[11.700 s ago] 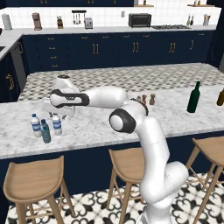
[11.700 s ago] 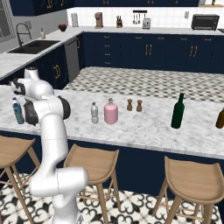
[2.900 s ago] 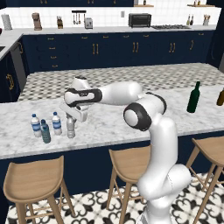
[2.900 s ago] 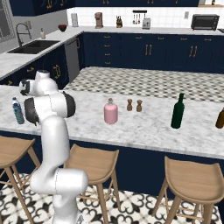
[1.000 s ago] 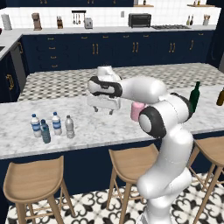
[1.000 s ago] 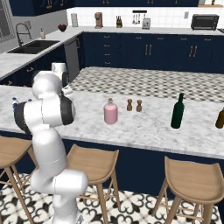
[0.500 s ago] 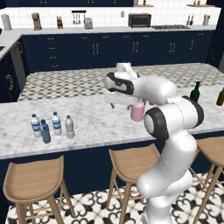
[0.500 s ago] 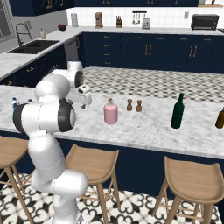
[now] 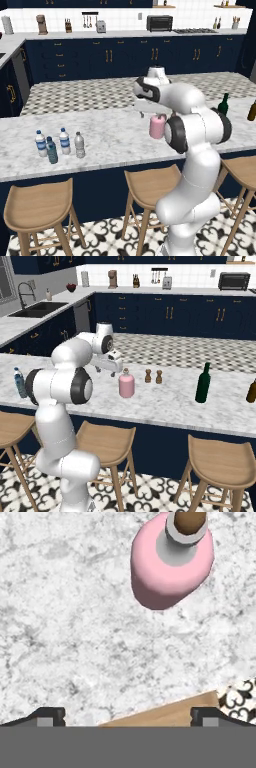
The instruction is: Move the plastic bottles in the middle to the plastics group, and the glass bottles in the middle to the glass group.
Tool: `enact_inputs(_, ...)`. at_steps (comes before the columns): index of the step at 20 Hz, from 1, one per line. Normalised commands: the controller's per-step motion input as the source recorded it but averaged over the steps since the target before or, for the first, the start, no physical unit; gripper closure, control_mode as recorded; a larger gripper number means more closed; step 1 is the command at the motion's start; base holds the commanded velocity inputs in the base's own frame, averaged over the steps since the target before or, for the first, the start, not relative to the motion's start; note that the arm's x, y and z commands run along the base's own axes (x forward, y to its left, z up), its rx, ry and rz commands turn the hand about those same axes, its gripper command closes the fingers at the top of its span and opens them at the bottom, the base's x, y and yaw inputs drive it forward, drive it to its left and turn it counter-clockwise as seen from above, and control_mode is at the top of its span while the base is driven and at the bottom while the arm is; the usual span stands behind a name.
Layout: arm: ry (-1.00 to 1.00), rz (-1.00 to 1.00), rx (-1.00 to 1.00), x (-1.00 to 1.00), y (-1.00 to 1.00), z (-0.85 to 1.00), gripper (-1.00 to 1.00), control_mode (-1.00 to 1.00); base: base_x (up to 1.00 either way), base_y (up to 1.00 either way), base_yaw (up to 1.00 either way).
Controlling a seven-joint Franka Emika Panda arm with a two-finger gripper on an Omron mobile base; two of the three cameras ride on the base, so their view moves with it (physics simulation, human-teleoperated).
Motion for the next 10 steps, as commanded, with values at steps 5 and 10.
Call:
enact_inputs(5,-0.09,0.01,0.0,0.46,-0.43,0.0,-1.0,-1.0,0.0,0.0,0.0)
enact_inputs(10,-0.12,0.0,0.0,0.44,-0.36,-0.1,-1.0,-1.0,0.0,0.0,0.0)
